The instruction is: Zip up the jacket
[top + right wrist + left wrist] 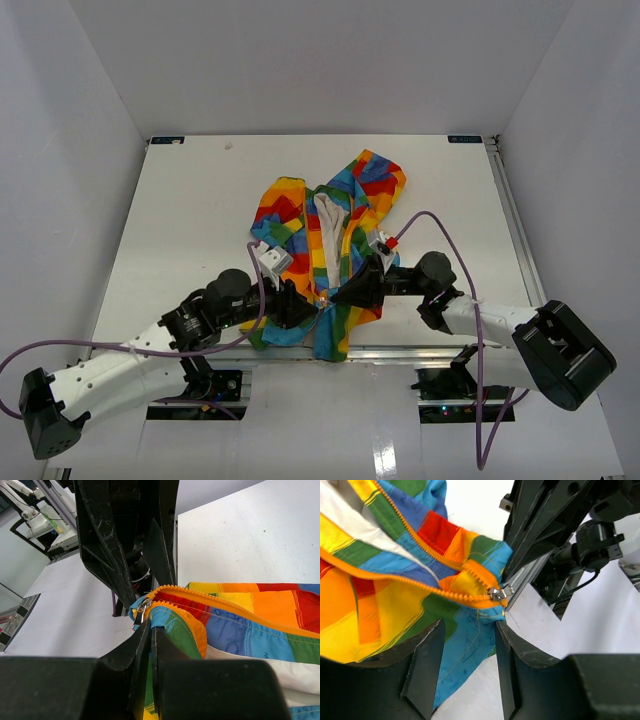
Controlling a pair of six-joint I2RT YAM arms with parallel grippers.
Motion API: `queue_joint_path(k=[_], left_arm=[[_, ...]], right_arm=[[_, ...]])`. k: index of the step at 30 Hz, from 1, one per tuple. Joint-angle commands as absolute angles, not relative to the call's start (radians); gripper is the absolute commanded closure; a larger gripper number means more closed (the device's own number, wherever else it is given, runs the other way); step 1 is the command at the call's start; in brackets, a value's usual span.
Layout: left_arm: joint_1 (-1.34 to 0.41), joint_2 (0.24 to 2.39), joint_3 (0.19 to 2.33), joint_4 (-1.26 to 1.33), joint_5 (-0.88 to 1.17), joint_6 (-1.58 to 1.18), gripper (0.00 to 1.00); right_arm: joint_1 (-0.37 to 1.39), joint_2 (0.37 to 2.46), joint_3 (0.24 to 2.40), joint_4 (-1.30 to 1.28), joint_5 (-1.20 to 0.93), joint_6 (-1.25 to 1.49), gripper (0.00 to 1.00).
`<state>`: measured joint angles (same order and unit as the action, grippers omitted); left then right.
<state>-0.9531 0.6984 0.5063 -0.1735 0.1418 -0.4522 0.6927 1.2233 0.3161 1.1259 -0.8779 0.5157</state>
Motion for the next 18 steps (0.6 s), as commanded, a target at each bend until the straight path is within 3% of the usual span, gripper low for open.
queue_joint_path(k=[1,8,18], left_arm=[[-0.953,0.660,0.580,-0.258,0.093,-0.444,0.45],[-0.953,0.648,0.652,-0.310,0.100,-0.426,0.44],[-0.953,0.807,0.768,-0.394,0.132,-0.361,0.59]], right_arm=[[0.701,1.224,0.348,1.165,-0.842,0.539,0.92],[0.700,1.230,0.376,1.133,-0.798,0.554,0.92],[0.700,1.274,0.404,1.137,-0.716,0.615,0.92]])
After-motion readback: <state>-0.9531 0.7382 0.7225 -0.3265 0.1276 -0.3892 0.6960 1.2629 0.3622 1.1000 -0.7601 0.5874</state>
